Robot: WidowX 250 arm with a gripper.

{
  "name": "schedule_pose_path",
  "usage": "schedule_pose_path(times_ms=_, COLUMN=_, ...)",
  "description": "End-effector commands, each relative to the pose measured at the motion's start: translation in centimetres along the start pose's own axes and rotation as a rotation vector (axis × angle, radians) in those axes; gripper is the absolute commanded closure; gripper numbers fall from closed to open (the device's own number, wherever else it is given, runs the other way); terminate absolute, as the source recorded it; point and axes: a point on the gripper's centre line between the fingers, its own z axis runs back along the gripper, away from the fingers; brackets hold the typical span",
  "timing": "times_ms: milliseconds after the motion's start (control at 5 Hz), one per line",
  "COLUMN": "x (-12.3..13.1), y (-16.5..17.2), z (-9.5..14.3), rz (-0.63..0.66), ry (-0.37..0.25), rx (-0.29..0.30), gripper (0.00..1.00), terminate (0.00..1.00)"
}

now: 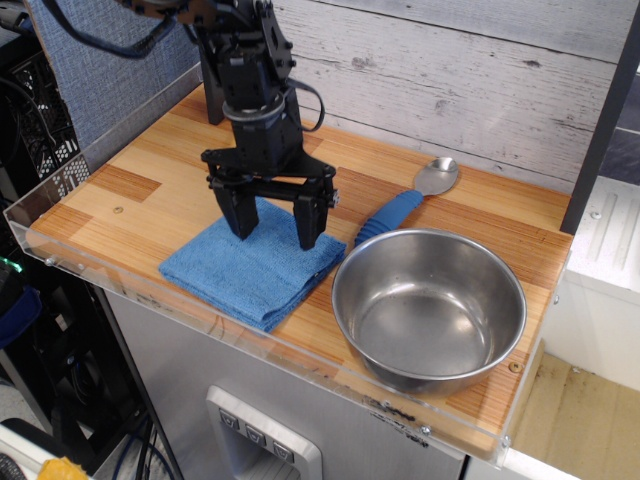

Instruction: Move the towel to the right and stop before pot

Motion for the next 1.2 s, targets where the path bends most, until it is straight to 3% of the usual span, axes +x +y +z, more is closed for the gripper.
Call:
schedule_pose_path(times_ms=0, x=1.9, y=-3.2, z=12.1, rz=-0.013, ry=-0.247, rx=0.014, gripper=0.00, terminate=0.00)
schedule_pose_path(times_ms=200, x=1.8, y=-3.2, z=15.4, rz=0.043, ry=-0.238, rx=0.011, gripper=0.00, terminate=0.00)
schedule_pose_path(times_ms=400, x=1.5, y=-2.7, z=16.1, rz=0.045, ry=-0.218, rx=0.018, gripper=0.00, terminate=0.00)
schedule_pose_path(times_ms=600, x=1.7, y=-2.0, z=16.6, rz=-0.071, ry=-0.135, rx=0.013, gripper=0.00, terminate=0.00)
schedule_pose_path(times_ms=800, x=1.7, y=-2.0, z=16.6, rz=-0.071, ry=-0.135, rx=0.013, gripper=0.00, terminate=0.00)
schedule_pose_path(times_ms=1000, x=1.7, y=-2.0, z=16.6, rz=-0.071, ry=-0.135, rx=0.013, gripper=0.00, terminate=1.00)
